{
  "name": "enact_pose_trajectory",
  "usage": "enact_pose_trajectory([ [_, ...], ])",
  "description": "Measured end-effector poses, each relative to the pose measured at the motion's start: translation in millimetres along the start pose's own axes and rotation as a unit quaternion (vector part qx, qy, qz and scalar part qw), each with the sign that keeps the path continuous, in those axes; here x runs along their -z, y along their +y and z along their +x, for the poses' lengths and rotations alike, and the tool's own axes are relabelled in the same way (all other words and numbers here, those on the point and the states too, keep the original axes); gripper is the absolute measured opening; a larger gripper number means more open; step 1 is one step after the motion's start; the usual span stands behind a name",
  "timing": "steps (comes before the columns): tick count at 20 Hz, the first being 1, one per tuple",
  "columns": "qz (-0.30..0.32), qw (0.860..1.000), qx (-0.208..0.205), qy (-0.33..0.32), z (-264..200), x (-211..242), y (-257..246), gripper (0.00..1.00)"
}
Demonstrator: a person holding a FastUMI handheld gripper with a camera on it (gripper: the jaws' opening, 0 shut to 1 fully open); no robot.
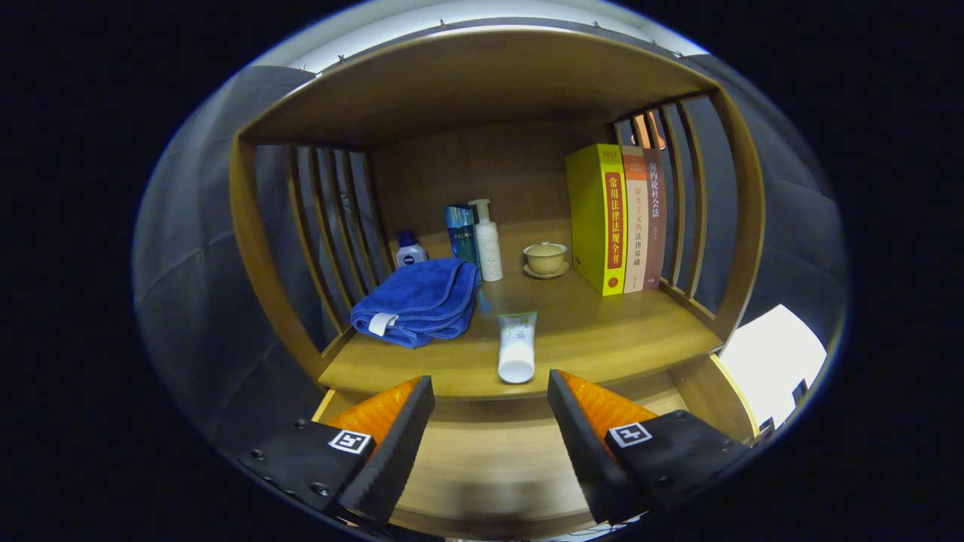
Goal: Pull open the drawer, take out the items inside it, and place them on the countertop above the cabinet.
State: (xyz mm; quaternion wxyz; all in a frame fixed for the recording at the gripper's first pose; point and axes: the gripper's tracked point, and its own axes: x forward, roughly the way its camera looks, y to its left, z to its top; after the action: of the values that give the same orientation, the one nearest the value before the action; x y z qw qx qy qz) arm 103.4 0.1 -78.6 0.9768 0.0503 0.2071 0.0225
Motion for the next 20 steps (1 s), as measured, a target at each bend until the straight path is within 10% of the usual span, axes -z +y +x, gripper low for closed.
enact_pose_trajectory([
  [20, -0.003, 0.998, 0.033, 0.044, -104, 149, -17, 0.99],
])
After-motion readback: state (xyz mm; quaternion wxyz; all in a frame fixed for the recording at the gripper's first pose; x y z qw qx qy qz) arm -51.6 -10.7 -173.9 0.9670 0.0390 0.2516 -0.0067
